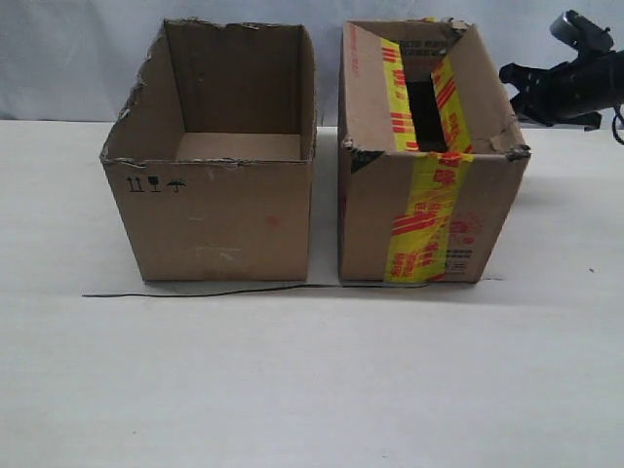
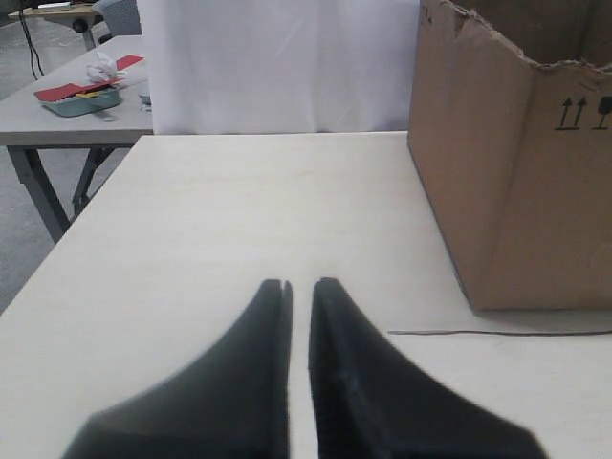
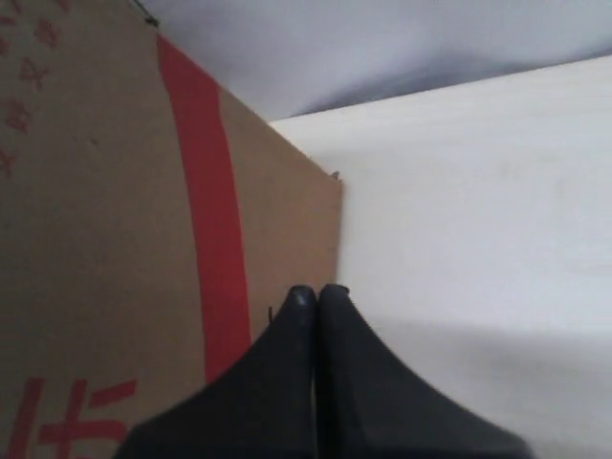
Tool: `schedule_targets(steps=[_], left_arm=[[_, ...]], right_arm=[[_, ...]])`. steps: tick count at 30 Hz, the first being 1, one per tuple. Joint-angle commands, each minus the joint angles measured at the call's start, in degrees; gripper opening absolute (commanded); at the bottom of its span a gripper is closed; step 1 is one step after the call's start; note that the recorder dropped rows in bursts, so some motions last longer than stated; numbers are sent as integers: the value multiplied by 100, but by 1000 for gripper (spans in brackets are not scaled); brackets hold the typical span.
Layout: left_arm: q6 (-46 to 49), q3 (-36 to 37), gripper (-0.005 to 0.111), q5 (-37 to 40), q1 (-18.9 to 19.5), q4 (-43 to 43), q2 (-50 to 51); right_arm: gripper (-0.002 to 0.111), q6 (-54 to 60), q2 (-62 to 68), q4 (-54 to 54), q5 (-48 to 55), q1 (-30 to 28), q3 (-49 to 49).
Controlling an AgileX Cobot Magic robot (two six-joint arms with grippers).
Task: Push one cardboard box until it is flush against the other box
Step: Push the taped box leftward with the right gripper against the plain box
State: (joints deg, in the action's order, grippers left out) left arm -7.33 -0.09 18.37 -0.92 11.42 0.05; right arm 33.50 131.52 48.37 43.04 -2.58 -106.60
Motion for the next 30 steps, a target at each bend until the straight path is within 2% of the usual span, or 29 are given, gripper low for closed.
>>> schedule_targets(steps=[1,10,17,24,30], left_arm=[[-23,9,0,-69,-46,-50,-5],[-23,9,0,-69,-46,-50,-5],[-23,9,0,-69,-46,-50,-5],[-23,9,0,-69,-46,-50,-5],[-23,9,0,-69,-46,-50,-5]], right_arm=[[0,221,38,346,365,6,-66],[0,252,55,466,894,6,37],[0,925,55,1851,1196,6,549],[0,1010,55,1906,1331,6,832],[0,1453,55,2619,1319,6,1223]])
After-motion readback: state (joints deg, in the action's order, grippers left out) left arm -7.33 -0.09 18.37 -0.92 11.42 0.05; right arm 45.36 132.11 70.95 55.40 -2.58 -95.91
